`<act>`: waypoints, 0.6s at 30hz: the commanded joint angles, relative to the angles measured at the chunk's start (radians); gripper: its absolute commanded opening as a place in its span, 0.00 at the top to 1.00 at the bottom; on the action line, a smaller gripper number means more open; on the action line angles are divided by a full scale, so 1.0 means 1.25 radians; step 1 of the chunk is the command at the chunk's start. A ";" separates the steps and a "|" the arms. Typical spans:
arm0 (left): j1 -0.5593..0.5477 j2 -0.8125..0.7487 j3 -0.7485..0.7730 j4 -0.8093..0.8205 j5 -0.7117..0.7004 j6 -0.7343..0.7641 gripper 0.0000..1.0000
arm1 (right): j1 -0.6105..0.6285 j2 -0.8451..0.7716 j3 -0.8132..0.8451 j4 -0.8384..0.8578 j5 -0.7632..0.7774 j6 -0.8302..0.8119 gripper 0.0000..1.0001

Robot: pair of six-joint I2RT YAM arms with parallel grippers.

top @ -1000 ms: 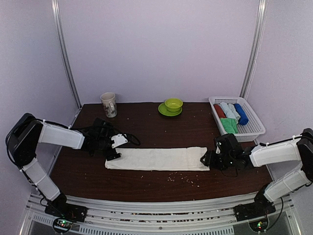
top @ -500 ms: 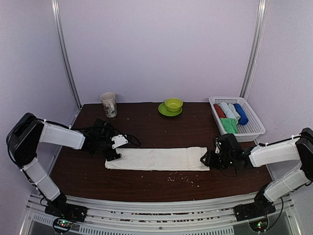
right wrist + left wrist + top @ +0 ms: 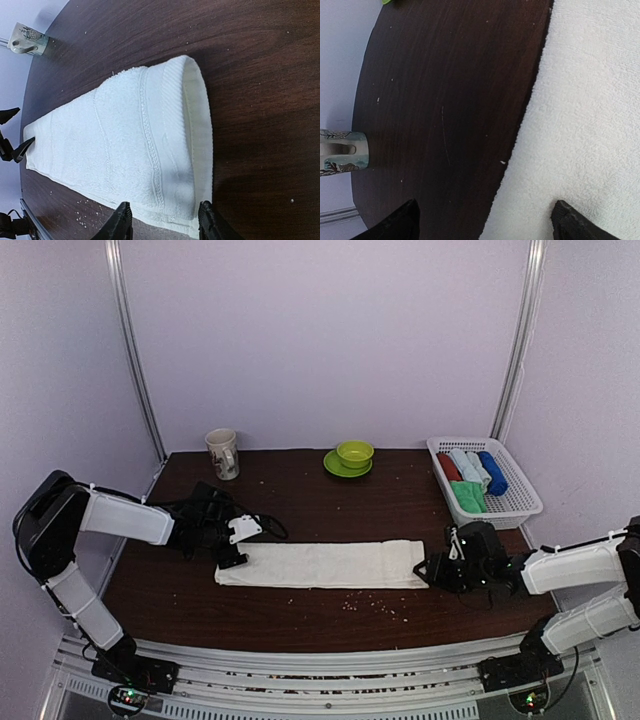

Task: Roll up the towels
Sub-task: Smooth out the towel at the center of the board.

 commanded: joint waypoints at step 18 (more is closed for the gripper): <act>-0.008 0.009 -0.003 0.016 0.001 0.010 0.07 | -0.042 0.073 -0.034 0.182 -0.009 -0.031 0.47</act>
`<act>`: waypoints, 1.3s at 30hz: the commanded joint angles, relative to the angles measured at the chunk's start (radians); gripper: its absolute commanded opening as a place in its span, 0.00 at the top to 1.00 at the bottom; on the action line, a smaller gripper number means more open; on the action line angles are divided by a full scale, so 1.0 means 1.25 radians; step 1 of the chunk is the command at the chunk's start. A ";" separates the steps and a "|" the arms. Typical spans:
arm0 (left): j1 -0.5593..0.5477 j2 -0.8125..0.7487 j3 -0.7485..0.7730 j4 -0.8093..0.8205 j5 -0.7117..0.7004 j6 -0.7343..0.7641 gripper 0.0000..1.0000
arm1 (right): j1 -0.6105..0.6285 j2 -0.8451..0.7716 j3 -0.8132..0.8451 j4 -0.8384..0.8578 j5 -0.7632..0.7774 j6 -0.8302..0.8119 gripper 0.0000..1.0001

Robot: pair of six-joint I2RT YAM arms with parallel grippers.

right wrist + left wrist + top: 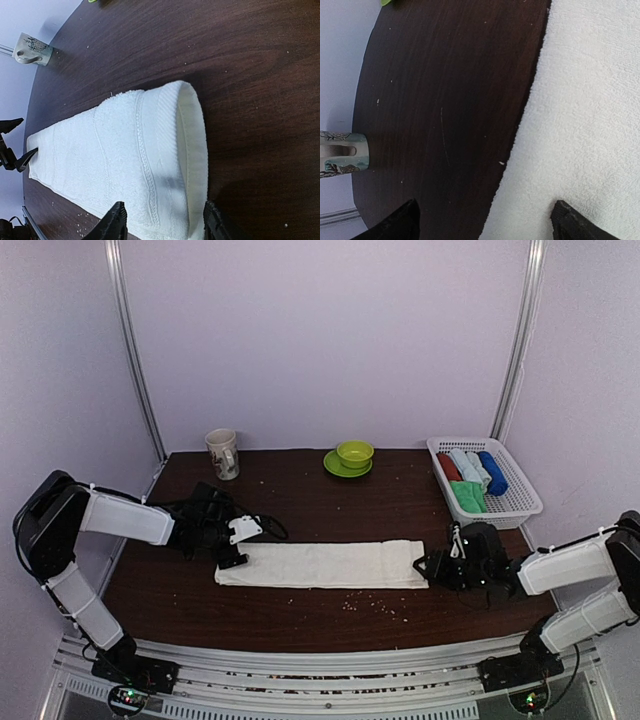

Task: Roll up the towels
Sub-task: Smooth out the towel at the center of the board.

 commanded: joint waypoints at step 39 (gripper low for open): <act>-0.011 0.021 -0.002 0.006 0.013 0.008 0.08 | -0.042 0.090 0.000 0.160 0.000 -0.125 0.33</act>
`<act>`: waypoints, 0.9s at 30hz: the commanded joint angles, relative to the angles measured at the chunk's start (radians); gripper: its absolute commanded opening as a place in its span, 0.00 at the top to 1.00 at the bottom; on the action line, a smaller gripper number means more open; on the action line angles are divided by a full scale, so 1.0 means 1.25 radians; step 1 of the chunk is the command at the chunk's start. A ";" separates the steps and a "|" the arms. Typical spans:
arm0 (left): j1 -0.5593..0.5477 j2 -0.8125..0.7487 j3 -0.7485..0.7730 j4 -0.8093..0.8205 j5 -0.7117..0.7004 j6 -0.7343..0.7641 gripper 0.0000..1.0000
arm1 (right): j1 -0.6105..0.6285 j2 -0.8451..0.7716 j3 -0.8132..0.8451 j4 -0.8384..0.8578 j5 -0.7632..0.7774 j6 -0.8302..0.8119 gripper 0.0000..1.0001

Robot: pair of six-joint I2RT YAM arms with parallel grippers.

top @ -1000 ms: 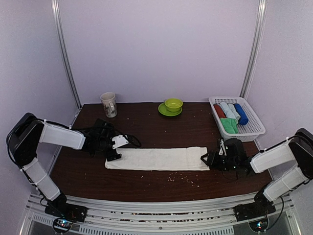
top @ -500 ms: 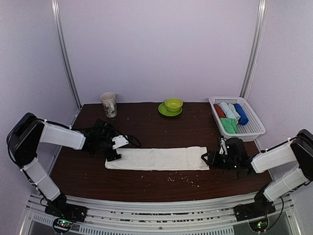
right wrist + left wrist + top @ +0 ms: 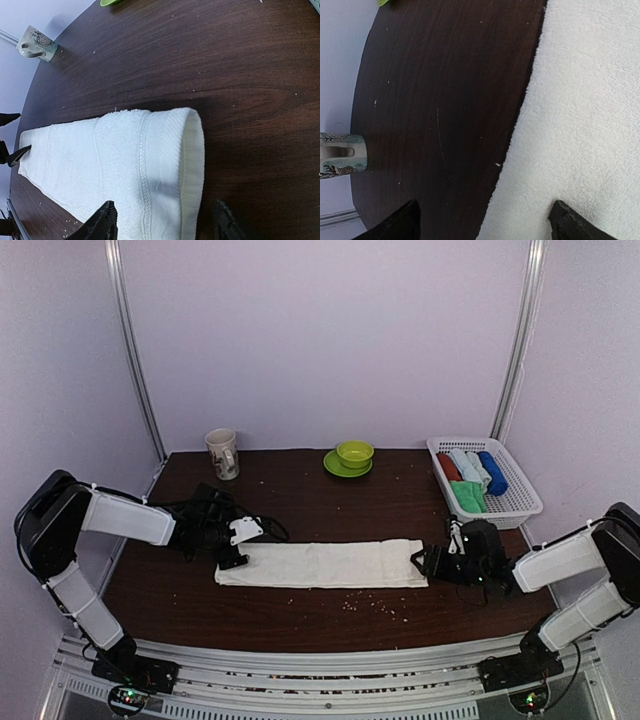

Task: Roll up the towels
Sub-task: Smooth out the towel at the center of the board.

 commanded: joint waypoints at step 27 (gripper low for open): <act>-0.010 0.022 0.000 -0.002 0.012 0.009 0.08 | -0.032 0.113 -0.014 0.252 -0.170 0.023 0.42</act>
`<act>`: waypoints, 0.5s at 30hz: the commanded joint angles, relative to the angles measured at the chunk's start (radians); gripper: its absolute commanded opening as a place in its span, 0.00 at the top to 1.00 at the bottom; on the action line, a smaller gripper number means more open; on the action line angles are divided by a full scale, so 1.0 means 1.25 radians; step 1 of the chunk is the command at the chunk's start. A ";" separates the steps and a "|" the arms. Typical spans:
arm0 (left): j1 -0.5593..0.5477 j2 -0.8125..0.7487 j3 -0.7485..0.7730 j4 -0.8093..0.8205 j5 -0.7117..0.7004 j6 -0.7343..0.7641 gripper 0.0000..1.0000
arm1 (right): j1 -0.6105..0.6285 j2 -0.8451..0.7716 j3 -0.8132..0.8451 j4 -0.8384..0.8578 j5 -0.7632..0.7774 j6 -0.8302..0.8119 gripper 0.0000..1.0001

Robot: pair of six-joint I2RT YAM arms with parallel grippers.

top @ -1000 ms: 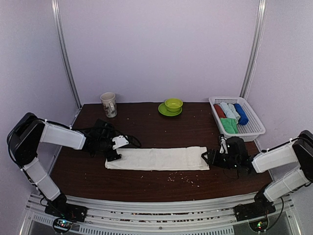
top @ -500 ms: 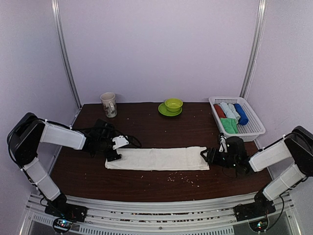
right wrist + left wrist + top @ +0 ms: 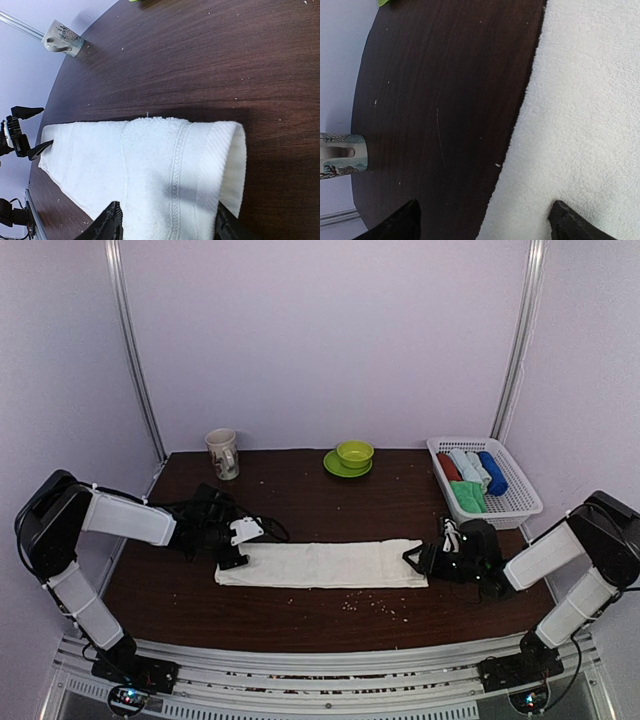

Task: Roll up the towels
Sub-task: Smooth out the towel at the center of the board.

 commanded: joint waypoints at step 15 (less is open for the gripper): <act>-0.006 0.022 0.002 -0.003 0.013 0.010 0.08 | -0.006 -0.057 -0.032 -0.076 -0.080 0.069 0.48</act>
